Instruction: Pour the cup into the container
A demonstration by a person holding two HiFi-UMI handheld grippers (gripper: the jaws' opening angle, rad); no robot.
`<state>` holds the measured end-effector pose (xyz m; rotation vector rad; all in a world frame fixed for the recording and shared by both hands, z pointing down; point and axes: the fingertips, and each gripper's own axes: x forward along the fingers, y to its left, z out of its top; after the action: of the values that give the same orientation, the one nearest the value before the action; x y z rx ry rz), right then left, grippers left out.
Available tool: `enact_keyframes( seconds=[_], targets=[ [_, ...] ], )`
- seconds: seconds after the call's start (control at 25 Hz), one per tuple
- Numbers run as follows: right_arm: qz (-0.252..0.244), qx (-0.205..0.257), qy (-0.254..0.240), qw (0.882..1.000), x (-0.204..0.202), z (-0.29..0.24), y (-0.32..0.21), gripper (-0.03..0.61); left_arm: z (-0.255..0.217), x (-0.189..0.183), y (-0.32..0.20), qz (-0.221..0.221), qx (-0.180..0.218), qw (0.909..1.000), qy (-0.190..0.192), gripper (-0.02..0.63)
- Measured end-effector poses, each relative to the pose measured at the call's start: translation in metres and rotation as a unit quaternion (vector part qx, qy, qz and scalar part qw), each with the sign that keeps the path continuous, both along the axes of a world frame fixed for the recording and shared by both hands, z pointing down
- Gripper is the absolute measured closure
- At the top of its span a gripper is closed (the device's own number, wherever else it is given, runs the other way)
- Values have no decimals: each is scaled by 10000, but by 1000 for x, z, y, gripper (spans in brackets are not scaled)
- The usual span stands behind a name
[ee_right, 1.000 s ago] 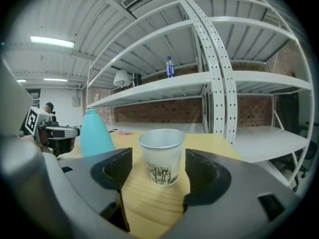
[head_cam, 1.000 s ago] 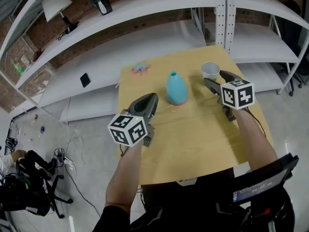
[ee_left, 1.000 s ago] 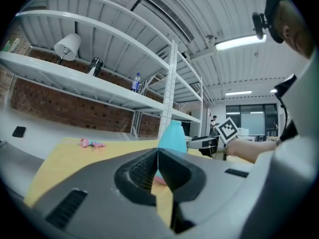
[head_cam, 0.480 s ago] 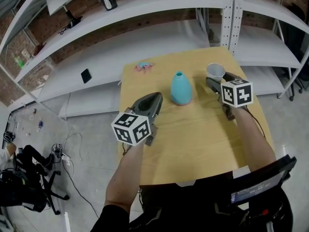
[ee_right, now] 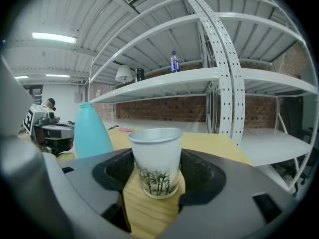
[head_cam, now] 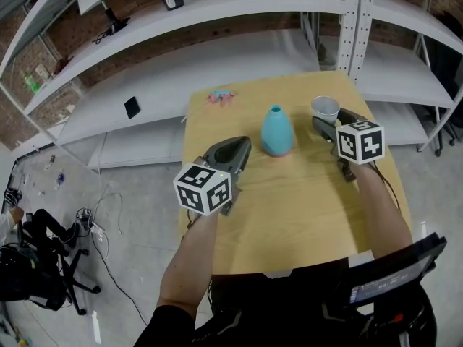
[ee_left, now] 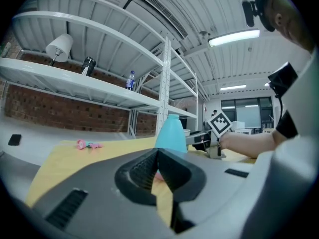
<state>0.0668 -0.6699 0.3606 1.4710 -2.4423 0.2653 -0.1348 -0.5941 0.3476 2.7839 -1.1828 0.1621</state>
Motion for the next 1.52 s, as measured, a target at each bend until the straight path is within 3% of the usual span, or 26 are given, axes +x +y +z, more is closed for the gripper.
enact_keyframes(
  seconds=[0.16, 0.6, 0.88, 1.52],
  targets=[
    [-197, 261, 271, 9991, -10, -21, 8, 287, 1, 4, 2, 37, 82, 9998, -190, 614],
    [-706, 986, 957, 9880, -42, -78, 33, 293, 2, 8, 2, 123, 111, 9997, -183, 614],
    [-982, 1349, 1928, 9669, -66, -98, 46, 293, 1, 7, 3, 142, 117, 9997, -176, 614],
    [-1060, 1639, 3493, 9164, -85, -99, 43, 293, 3, 7, 5, 197, 123, 9996, -169, 614]
  ],
)
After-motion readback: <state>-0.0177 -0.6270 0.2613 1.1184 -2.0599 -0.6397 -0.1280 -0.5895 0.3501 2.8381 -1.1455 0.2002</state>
